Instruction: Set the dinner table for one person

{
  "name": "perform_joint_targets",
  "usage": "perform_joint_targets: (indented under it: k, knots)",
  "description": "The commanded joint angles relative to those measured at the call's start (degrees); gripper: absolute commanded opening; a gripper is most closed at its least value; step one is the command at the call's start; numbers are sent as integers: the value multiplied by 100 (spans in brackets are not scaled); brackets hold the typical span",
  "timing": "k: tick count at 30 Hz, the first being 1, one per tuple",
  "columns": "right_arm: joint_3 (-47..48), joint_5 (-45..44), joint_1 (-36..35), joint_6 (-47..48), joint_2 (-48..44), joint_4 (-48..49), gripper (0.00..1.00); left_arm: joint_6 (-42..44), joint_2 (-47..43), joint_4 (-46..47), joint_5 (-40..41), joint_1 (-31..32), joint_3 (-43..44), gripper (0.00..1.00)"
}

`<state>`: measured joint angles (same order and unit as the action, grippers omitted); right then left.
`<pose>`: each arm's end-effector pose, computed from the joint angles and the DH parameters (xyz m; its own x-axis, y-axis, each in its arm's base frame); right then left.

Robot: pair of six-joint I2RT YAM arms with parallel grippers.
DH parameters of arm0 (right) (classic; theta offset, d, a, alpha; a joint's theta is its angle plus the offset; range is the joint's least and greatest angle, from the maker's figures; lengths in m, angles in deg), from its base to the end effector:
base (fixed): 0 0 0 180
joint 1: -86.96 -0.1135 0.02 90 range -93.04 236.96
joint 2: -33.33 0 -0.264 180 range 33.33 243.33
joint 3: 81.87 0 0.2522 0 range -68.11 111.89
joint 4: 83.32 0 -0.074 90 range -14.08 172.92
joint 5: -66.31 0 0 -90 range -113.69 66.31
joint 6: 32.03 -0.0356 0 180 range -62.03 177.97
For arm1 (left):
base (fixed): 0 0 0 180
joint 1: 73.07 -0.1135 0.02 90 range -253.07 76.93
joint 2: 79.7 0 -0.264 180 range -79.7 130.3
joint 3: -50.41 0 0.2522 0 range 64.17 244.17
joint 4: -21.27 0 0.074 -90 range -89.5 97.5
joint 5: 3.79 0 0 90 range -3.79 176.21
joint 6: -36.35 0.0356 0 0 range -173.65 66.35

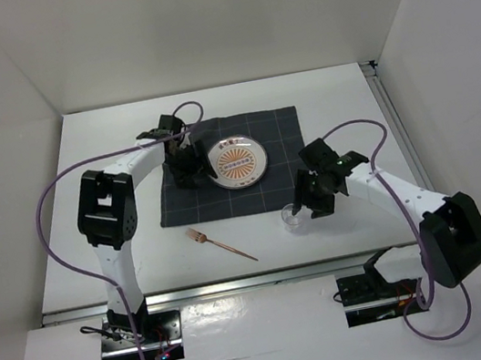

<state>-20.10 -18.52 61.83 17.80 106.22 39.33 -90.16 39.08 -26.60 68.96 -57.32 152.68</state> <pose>0.2068 0.1006 0.2154 -0.9357 0.2707 -0.2264 0.1972 0.9331 0.3008 0.4164 -0.1284 0.1758 -0.9252 -0.3294 -0.1885 -0.2088 0.8564 -0.4722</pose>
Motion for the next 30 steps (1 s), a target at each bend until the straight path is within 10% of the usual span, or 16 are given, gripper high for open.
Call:
perform_joint_targets:
  k: [1, 10, 17, 30]
  knots:
    - [-46, -209, -36, -79, 173, 536, 63, 206, -574, -359, 336, 68, 211, 84]
    - [156, -622, -36, 87, 226, 291, 0, 601, -1585, -1009, 285, 69, 834, 84]
    - [1569, -1361, 42, 517, 120, -368, 0, 716, -2306, -1195, 284, 69, 1230, 82]
    - [5551, -1562, 1123, 1467, 3802, 298, 0, -4, -3817, -1530, 1980, 1061, -622, 86]
